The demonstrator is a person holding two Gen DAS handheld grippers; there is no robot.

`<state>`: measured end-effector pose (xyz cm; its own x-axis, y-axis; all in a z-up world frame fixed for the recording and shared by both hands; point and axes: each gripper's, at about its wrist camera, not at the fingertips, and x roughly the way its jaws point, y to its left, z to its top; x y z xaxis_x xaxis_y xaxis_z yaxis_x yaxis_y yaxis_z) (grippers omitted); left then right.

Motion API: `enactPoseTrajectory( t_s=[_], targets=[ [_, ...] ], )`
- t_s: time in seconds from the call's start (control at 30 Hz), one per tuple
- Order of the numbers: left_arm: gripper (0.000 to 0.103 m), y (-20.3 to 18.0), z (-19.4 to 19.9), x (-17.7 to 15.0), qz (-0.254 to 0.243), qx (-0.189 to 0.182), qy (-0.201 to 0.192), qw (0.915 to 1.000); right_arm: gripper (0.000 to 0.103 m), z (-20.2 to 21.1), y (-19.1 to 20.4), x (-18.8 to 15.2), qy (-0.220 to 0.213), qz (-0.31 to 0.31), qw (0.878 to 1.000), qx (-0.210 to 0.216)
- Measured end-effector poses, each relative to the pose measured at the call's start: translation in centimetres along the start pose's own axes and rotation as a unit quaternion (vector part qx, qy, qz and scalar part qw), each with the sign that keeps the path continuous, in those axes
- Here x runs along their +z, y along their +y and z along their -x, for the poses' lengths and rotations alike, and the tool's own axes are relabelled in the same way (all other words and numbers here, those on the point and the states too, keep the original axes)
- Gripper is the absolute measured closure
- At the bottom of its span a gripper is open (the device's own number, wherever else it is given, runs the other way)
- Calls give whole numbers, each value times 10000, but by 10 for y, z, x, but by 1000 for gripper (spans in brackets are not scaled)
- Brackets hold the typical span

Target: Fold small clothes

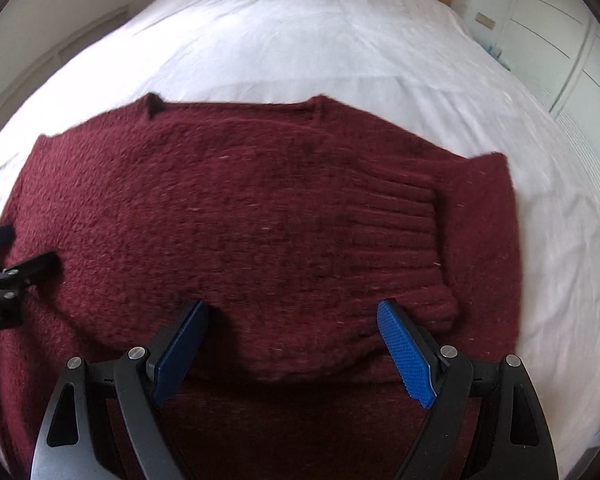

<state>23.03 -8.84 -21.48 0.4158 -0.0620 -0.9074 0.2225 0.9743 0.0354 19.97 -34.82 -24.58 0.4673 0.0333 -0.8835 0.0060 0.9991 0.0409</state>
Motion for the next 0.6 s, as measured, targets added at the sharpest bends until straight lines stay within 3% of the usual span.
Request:
enactPoseTrajectory(
  t_s=[0.13, 0.23, 0.33, 0.6],
  targets=[
    [1, 25, 2, -11, 159, -13, -32, 9999, 16, 3, -22, -4, 1, 12, 9994, -342],
    [1, 38, 0, -16, 156, -163, -30, 9997, 16, 0, -46, -9, 73, -339, 9992, -191],
    [1, 44, -3, -16, 276, -260, 30, 9993, 1, -1, -65, -16, 78, -606, 9981, -95],
    [1, 34, -15, -8, 205, -334, 166, 9991, 1, -10, -81, -22, 100, -821, 9964, 158]
  ],
)
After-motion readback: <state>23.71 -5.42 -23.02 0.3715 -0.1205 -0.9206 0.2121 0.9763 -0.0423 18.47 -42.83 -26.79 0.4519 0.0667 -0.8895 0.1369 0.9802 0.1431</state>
